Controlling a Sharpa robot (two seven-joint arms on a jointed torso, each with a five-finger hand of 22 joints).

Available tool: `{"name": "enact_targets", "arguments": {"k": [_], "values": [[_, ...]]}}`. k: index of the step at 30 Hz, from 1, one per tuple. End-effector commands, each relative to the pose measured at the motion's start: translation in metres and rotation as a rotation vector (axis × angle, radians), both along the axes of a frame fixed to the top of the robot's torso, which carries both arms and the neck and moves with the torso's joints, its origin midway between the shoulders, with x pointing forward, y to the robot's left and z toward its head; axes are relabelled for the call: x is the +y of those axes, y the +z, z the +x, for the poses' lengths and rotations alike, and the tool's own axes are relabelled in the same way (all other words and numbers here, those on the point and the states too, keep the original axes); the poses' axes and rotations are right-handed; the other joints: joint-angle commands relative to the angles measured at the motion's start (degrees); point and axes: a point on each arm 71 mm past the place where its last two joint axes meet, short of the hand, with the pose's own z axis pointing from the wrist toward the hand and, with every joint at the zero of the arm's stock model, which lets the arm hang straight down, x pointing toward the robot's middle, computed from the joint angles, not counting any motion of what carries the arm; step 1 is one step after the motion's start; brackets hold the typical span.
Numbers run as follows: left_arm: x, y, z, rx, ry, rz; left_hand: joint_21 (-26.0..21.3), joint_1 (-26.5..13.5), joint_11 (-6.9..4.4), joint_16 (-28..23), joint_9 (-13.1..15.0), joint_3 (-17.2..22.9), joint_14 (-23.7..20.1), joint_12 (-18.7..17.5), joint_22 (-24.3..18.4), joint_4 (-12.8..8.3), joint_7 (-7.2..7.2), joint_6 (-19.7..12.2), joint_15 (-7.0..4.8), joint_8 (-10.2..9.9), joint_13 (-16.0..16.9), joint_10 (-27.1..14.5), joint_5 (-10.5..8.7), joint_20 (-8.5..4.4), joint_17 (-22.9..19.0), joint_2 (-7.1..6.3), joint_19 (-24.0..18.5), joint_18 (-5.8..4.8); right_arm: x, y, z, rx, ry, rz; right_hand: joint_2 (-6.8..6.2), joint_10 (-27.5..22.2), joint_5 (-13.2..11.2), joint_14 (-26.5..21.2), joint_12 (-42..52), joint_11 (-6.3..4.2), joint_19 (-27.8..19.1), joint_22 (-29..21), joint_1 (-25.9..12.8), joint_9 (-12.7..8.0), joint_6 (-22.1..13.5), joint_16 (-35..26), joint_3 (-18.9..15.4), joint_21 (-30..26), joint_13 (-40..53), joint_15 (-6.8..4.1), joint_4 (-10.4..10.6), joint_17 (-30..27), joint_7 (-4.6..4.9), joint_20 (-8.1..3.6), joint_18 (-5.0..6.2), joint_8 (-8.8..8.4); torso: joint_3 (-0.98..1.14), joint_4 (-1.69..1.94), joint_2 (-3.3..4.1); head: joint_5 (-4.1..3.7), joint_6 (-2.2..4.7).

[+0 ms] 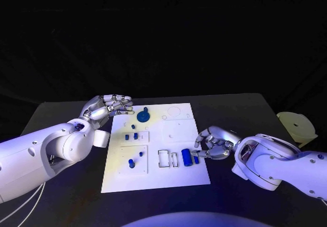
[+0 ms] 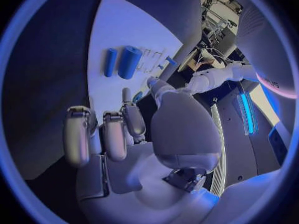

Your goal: Assemble the parts on the task board

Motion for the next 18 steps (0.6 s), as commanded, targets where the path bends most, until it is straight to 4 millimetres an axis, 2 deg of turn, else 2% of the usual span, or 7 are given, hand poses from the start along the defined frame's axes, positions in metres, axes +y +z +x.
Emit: {"name": "enact_targets", "arguments": {"k": [1, 7, 18], "values": [[-0.001, 0.001, -0.001, -0.006, -0.014, -0.011, -0.4, -0.2, -0.04, -0.2, 0.0, 0.0, -0.2, -0.3, -0.1, -0.2, 0.15, 0.3, 0.22, -0.3, 0.0, 0.3, 0.15, 0.01, 0.1, 0.37, 0.0, 0.03, 0.003, -0.002, 0.000, -0.051, 0.000, -0.079, -0.21, -0.1, 0.3, 3.9, 0.0, -0.14, 2.4, 11.9, -0.5, 0.1, 0.2, 0.3, -0.2, 0.1, 0.1, -0.03, 0.7, 3.0, -0.20, 0.04, -0.67, 0.33, -0.02, 0.11, 0.01, 0.15, -0.21], [-0.001, 0.001, -0.002, -0.006, -0.014, -0.011, -0.4, -0.2, -0.04, -0.2, 0.0, 0.0, -0.2, -0.3, -0.1, -0.2, 0.15, 0.3, 0.22, -0.3, 0.0, 0.3, 0.15, 0.01, 0.1, 0.37, 0.0, 0.03, 0.012, -0.008, -0.001, -0.061, 0.013, -0.097, -0.27, 0.0, 0.3, 3.9, 0.1, -0.18, 2.5, 12.0, -0.6, 0.1, 0.3, 0.3, -0.7, 0.2, 0.3, -0.06, 1.3, 3.1, -0.26, 0.02, -0.70, 0.40, -0.10, 0.03, 0.06, 0.40, -0.42], [0.000, 0.001, -0.002, -0.006, -0.014, -0.011, -0.4, -0.2, -0.04, -0.2, 0.0, 0.0, -0.2, -0.3, -0.1, -0.2, 0.15, 0.3, 0.22, -0.3, 0.0, 0.3, 0.15, 0.01, 0.1, 0.37, 0.0, 0.03, 0.020, -0.023, -0.001, -0.034, 0.016, -0.144, -0.31, -0.1, 0.0, 3.8, 0.0, -0.26, 2.4, 11.9, -0.4, 0.2, 0.6, 0.3, -1.3, 0.1, 0.2, -0.11, 1.9, 3.0, -0.36, -0.02, -0.66, 0.50, -0.03, -0.01, 0.05, 0.71, -0.63]]}}
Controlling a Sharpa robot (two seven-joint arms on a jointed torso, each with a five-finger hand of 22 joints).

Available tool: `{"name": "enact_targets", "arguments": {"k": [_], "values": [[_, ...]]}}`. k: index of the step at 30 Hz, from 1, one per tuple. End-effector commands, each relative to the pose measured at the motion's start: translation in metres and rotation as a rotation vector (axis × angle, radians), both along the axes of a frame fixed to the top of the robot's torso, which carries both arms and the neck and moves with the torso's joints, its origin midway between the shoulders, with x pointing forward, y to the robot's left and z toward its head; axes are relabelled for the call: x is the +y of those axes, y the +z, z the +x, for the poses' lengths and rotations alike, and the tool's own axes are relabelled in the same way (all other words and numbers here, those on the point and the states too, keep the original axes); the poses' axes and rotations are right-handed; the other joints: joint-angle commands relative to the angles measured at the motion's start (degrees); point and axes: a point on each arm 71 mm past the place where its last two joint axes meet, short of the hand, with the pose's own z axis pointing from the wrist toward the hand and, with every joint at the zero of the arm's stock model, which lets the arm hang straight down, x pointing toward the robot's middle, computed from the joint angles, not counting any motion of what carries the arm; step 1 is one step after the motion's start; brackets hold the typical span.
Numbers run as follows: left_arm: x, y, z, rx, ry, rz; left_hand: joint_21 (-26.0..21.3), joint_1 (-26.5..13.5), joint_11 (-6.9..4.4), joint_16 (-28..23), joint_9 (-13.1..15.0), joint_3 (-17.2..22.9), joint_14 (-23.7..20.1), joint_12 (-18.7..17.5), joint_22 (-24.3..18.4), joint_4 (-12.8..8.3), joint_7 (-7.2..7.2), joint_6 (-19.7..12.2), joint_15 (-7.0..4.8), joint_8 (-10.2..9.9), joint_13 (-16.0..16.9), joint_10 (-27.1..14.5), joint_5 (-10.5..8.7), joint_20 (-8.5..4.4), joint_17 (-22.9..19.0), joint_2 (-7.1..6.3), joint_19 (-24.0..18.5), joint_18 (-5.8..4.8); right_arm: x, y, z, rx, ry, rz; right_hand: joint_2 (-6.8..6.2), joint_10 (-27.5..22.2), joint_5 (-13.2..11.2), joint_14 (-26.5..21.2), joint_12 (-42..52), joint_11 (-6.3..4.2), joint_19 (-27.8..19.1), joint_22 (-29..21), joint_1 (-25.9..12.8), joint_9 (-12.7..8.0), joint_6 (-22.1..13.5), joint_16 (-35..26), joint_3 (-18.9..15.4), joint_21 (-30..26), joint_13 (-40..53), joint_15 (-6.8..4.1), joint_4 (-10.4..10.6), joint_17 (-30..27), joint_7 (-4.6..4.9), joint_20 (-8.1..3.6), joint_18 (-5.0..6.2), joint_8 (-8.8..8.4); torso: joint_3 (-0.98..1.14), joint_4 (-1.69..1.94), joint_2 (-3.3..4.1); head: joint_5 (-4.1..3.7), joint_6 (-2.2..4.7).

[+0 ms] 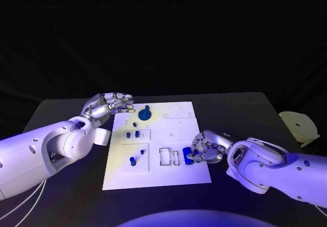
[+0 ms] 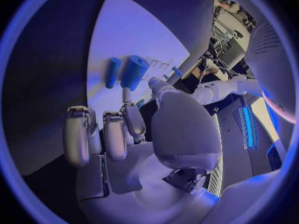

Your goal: Assemble the parts on the task board

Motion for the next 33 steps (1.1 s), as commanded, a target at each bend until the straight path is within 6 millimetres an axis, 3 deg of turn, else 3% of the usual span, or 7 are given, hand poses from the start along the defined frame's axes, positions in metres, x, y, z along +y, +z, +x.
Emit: {"name": "enact_targets", "arguments": {"k": [1, 21, 30, 33], "values": [[-0.002, 0.001, -0.001, -0.007, -0.016, -0.012, -0.4, -0.2, -0.03, -0.2, 0.0, 0.0, -0.2, -0.3, -0.1, -0.2, 0.15, 0.3, 0.22, -0.3, 0.0, 0.3, 0.15, 0.01, 0.1, 0.37, 0.0, 0.03, 0.000, -0.005, 0.000, 0.000, -0.014, -0.058, -0.18, -0.1, -0.1, 3.8, -0.1, -0.28, 2.4, 11.9, -0.1, 0.1, 0.4, 0.3, -0.1, 0.0, -0.1, -0.13, 0.4, 2.8, -0.14, -0.03, -0.64, 0.32, 0.05, -0.03, 0.00, 0.16, -0.13], [0.000, 0.001, -0.001, -0.009, -0.009, -0.012, -0.6, -0.3, 0.04, -0.4, 0.0, 0.0, -0.2, -0.4, -0.2, -0.1, 0.27, 0.3, 0.26, -0.3, 0.0, 0.2, 0.16, 0.07, 0.1, 0.41, 0.0, 0.03, 0.015, -0.019, 0.001, 0.018, -0.001, -0.088, -0.06, -0.3, -0.2, 3.8, -0.3, -0.30, 2.2, 11.8, 0.0, 0.1, 0.5, 0.2, -0.3, -0.2, -0.3, -0.15, 0.7, 2.7, -0.17, -0.04, -0.59, 0.36, 0.01, 0.00, 0.02, 0.45, -0.42], [0.000, 0.001, -0.001, -0.008, -0.009, -0.013, -0.6, -0.3, 0.05, -0.4, 0.0, 0.0, -0.2, -0.4, -0.2, -0.1, 0.30, 0.3, 0.27, -0.4, 0.0, 0.2, 0.16, 0.08, 0.2, 0.42, 0.0, 0.04, 0.018, -0.023, 0.001, 0.025, -0.006, -0.082, 0.85, -0.1, 0.2, 3.8, -0.2, -0.65, 2.3, 11.9, 0.8, 0.4, 2.0, 0.2, -0.9, -0.1, 0.1, -0.41, 1.4, 2.8, -0.61, -0.22, -0.61, 1.00, -0.01, -0.07, 0.03, 0.53, -0.51], [0.000, 0.001, -0.001, -0.008, -0.008, -0.013, -0.6, -0.3, 0.05, -0.4, 0.0, 0.0, -0.2, -0.4, -0.2, -0.1, 0.30, 0.3, 0.27, -0.4, 0.0, 0.2, 0.16, 0.08, 0.2, 0.42, 0.0, 0.04, 0.018, -0.021, 0.001, 0.002, -0.016, -0.058, 1.85, 0.3, 1.0, 3.8, 0.1, -1.00, 2.4, 12.0, 1.4, 0.6, 3.2, 0.3, -0.8, 0.0, 0.6, -0.68, 1.4, 3.1, -1.02, -0.41, -0.65, 1.55, -0.01, -0.07, 0.04, 0.52, -0.52]]}}
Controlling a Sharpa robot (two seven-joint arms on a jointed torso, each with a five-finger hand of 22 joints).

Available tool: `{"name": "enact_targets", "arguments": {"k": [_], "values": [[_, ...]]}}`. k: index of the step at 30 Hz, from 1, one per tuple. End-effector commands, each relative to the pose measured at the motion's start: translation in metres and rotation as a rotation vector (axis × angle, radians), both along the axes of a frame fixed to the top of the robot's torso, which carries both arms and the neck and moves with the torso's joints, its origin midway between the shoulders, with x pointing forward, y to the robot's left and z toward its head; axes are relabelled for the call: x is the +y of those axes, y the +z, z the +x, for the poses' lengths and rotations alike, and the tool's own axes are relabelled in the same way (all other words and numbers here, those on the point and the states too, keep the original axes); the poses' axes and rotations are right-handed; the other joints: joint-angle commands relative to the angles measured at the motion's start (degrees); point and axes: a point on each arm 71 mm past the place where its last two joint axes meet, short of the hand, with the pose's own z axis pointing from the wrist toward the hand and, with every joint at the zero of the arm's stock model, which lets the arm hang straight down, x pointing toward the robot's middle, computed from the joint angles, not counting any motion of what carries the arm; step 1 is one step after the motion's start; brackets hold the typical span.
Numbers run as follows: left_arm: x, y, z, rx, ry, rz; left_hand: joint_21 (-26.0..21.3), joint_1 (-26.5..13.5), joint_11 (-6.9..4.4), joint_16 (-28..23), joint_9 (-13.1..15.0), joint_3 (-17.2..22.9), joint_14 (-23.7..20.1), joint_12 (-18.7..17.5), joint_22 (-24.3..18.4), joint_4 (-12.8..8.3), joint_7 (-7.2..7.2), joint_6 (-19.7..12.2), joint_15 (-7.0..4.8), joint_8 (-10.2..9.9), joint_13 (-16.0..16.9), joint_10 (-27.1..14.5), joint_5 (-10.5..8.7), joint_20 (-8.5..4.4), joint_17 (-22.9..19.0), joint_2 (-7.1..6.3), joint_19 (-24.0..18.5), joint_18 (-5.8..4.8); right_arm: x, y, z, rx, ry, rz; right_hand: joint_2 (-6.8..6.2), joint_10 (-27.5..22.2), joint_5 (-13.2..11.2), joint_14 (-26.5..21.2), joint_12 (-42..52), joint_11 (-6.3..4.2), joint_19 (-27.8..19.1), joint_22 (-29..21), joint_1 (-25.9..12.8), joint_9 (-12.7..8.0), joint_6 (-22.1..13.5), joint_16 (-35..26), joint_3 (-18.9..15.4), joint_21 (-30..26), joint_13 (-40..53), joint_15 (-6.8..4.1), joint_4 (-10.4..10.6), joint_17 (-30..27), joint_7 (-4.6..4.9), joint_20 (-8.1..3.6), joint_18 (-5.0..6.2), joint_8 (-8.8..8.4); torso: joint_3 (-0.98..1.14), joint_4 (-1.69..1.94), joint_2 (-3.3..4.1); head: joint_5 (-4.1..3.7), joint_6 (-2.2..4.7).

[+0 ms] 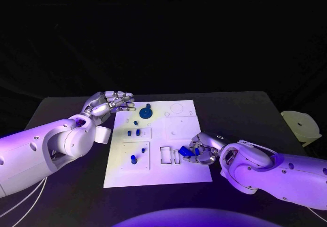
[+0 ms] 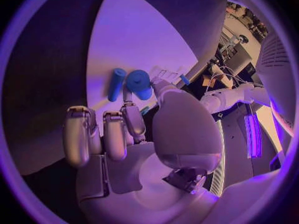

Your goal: Assemble the parts on the task board

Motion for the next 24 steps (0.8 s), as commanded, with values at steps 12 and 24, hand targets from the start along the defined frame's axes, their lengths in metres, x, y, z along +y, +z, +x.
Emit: {"name": "enact_targets", "arguments": {"k": [12, 24], "values": [[-0.001, 0.001, 0.000, -0.006, -0.009, -0.012, -0.3, -0.3, 0.07, -0.2, 0.0, 0.0, -0.2, -0.2, -0.1, -0.1, 0.33, 0.3, 0.28, -0.4, 0.0, 0.2, 0.17, 0.09, 0.1, 0.43, 0.0, 0.04, 0.009, 0.019, -0.006, -0.092, -0.016, 0.131, 2.94, 1.5, 3.2, 4.0, 1.3, -1.67, 3.0, 12.5, 2.3, 1.1, 3.6, 0.8, 0.7, 1.3, 2.0, -1.54, 0.3, 4.4, -1.61, -1.28, -0.94, 1.89, 0.03, -0.03, -0.03, 0.08, 0.12], [-0.004, 0.001, -0.001, -0.004, -0.016, -0.015, -0.3, -0.3, 0.07, -0.2, 0.0, 0.0, -0.2, -0.2, -0.1, -0.1, 0.33, 0.3, 0.28, -0.4, 0.0, 0.2, 0.17, 0.09, 0.1, 0.43, 0.0, 0.04, 0.038, 0.022, -0.007, -0.018, 0.065, 0.162, 4.04, 1.7, 3.3, 4.0, 1.2, -1.85, 3.0, 12.6, -0.2, 1.4, 3.9, 0.9, 0.0, 1.2, 2.1, -1.74, 0.5, 4.6, -1.77, -1.58, -0.93, 2.06, -0.05, 0.09, 0.02, 0.17, -0.10]]}}
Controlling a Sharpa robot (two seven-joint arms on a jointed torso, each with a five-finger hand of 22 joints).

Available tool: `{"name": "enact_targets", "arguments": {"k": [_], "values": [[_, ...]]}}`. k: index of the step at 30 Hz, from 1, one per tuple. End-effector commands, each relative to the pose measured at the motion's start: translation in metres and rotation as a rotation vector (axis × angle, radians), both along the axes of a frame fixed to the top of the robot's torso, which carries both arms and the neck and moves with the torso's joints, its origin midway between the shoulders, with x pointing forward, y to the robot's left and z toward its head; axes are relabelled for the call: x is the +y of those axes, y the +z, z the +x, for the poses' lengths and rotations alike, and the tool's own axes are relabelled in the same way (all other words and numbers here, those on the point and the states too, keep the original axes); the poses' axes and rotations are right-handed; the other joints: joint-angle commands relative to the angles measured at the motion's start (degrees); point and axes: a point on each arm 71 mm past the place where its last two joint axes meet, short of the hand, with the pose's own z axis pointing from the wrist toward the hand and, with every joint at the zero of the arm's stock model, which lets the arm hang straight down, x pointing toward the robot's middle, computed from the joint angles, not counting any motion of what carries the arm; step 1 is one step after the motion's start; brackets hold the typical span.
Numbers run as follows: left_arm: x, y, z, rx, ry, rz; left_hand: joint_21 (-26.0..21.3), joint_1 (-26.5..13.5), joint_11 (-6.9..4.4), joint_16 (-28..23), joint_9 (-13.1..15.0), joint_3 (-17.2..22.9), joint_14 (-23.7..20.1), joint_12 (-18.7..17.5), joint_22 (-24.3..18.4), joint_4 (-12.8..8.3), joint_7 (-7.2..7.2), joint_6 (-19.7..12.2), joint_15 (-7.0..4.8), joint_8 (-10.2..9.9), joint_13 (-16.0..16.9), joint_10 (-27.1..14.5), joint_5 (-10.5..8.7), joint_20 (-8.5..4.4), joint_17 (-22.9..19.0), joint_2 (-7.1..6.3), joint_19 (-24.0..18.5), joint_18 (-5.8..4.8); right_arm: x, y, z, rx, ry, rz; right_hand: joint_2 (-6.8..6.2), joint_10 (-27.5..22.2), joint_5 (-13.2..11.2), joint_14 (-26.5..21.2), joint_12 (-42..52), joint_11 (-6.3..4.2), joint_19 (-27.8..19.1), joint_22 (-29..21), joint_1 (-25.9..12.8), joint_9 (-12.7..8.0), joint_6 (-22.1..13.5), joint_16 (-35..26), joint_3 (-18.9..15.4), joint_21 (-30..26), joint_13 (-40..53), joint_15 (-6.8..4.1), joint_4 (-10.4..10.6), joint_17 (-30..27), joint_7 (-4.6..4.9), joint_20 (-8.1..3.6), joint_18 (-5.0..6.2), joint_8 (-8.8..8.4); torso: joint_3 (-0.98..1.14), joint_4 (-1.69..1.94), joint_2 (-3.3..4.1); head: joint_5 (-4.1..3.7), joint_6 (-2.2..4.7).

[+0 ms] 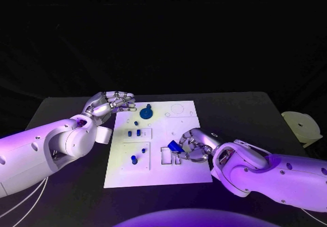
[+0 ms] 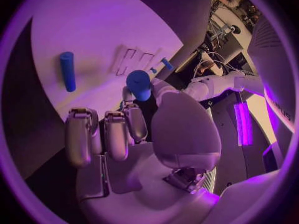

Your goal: Assemble the parts on the task board

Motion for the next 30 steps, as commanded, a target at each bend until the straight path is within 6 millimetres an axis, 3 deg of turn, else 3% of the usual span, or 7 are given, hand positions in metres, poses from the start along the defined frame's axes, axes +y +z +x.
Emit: {"name": "enact_targets", "arguments": {"k": [1, 4, 11, 17, 27, 30], "values": [[-0.004, 0.001, -0.001, -0.005, -0.015, -0.014, -0.3, -0.3, 0.07, -0.2, 0.0, 0.0, -0.2, -0.2, -0.1, -0.1, 0.33, 0.3, 0.28, -0.4, 0.0, 0.2, 0.17, 0.09, 0.1, 0.43, 0.0, 0.04, 0.007, -0.005, 0.000, 0.057, 0.049, -0.012, 1.38, 0.4, -0.5, 4.0, 0.4, -0.46, 2.8, 12.7, -2.2, 1.2, 2.6, 0.4, -1.0, 0.2, 0.4, -0.53, 0.2, 4.8, -1.92, -0.50, -0.96, 0.76, -0.10, 0.06, 0.01, 0.00, -0.27], [-0.005, 0.002, -0.002, -0.004, -0.019, -0.016, -0.3, -0.3, 0.07, -0.2, 0.0, 0.0, -0.2, -0.2, -0.1, -0.1, 0.33, 0.3, 0.28, -0.4, 0.0, 0.2, 0.17, 0.09, 0.1, 0.43, 0.0, 0.04, 0.010, -0.009, 0.001, 0.086, 0.072, -0.034, 2.27, 0.9, -2.4, 4.1, 0.8, -0.76, 2.9, 12.8, -4.2, 1.6, 3.2, 0.6, -1.9, 0.6, 1.1, -0.76, 0.2, 5.3, -2.20, -0.71, -1.05, 1.21, -0.17, 0.05, 0.02, 0.19, -0.25], [-0.006, 0.002, -0.002, -0.004, -0.022, -0.018, -0.3, -0.3, 0.07, -0.2, 0.0, 0.0, -0.2, -0.2, -0.1, -0.1, 0.33, 0.3, 0.28, -0.4, 0.0, 0.2, 0.17, 0.09, 0.1, 0.43, 0.0, 0.04, 0.018, -0.018, 0.006, 0.132, 0.099, -0.079, 2.42, 1.1, -3.3, 4.1, 0.9, -0.93, 2.9, 12.9, -5.0, 1.9, 3.5, 0.6, -2.6, 0.5, 1.4, -0.91, 0.2, 5.5, -2.41, -0.85, -1.04, 1.55, 0.01, 0.08, 0.04, 0.47, -0.36], [-0.006, 0.002, -0.002, -0.003, -0.023, -0.018, -0.4, -0.3, 0.11, -0.3, 0.0, 0.0, -0.2, -0.3, -0.1, -0.1, 0.38, 0.2, 0.30, -0.4, 0.0, 0.2, 0.18, 0.11, 0.1, 0.48, 0.0, 0.05, 0.020, -0.023, 0.011, 0.140, 0.100, -0.098, 2.89, 1.5, -4.8, 4.2, 1.3, -1.19, 3.0, 13.0, -7.0, 2.4, 3.8, 0.7, -4.0, 0.7, 2.1, -1.12, 0.3, 5.8, -2.69, -1.06, -1.08, 2.13, -0.06, 0.06, 0.04, 0.56, -0.39], [-0.006, 0.002, -0.002, -0.003, -0.022, -0.017, -0.4, -0.3, 0.12, -0.3, 0.0, 0.0, -0.2, -0.3, -0.1, -0.1, 0.38, 0.2, 0.31, -0.4, 0.0, 0.2, 0.18, 0.12, 0.1, 0.50, 0.0, 0.05, 0.021, -0.023, 0.015, 0.107, 0.086, -0.108, 3.19, 1.9, -5.9, 4.2, 1.8, -1.36, 3.1, 13.0, -7.9, 2.8, 4.1, 0.8, -4.9, 0.8, 2.9, -1.27, 0.3, 6.0, -2.90, -1.20, -1.10, 2.63, 0.02, -0.06, 0.02, 0.81, -0.40], [-0.005, 0.002, -0.002, -0.002, -0.022, -0.017, -0.4, -0.3, 0.12, -0.3, 0.0, 0.0, -0.2, -0.3, -0.1, -0.1, 0.38, 0.2, 0.31, -0.4, 0.0, 0.2, 0.18, 0.12, 0.1, 0.50, 0.0, 0.05, 0.021, -0.023, 0.016, 0.095, 0.082, -0.109, 3.58, 2.0, -7.5, 4.2, 1.8, -1.44, 3.1, 13.1, -9.0, 3.1, 4.1, 0.8, -5.8, 0.8, 3.1, -1.35, 0.3, 6.2, -3.00, -1.28, -1.12, 2.91, 0.01, 0.00, 0.02, 0.76, -0.36]]}}
